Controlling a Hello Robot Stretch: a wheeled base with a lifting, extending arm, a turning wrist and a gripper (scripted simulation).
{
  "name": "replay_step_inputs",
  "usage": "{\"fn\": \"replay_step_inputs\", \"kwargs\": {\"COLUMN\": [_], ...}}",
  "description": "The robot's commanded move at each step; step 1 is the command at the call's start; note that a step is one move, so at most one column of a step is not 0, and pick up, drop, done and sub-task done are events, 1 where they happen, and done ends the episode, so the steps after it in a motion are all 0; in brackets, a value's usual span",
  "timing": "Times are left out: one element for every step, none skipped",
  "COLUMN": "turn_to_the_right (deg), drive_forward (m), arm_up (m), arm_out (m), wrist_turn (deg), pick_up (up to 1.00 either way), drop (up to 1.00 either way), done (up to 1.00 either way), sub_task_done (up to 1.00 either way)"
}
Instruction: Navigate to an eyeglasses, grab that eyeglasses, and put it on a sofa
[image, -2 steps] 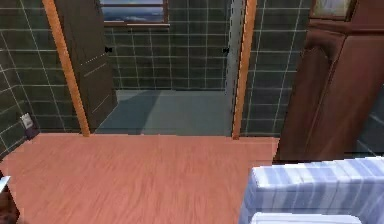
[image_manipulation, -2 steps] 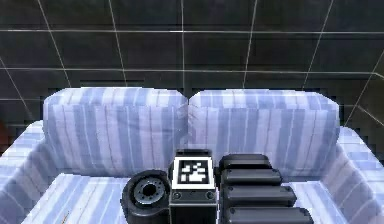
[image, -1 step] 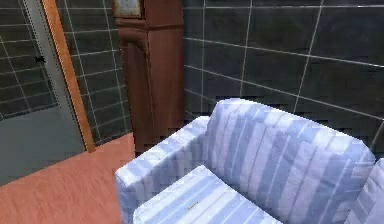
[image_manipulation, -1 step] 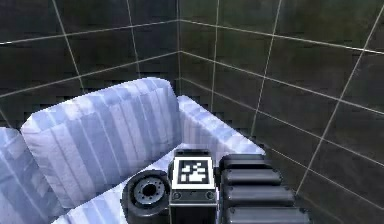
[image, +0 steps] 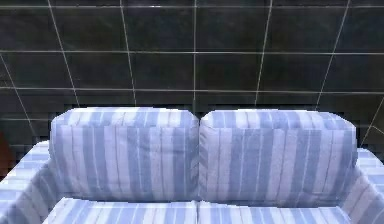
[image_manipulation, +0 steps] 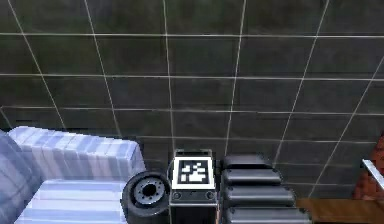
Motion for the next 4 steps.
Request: {"fn": "replay_step_inputs", "kwargs": {"turn_to_the_right": [-45.0, -18.0, 0.0, 0.0], "drive_forward": [0.00, 0.00, 0.00, 0.00], "arm_up": [0.00, 0.00, 0.00, 0.00], "arm_out": [0.00, 0.00, 0.22, 0.00], "wrist_turn": [0.0, 0.0, 0.0, 45.0], "pick_up": [0.00, 0.00, 0.00, 0.00], "drop": [0.00, 0.00, 0.00, 0.00], "done": [0.00, 0.00, 0.00, 0.00], "sub_task_done": [0.00, 0.00, 0.00, 0.00]}}
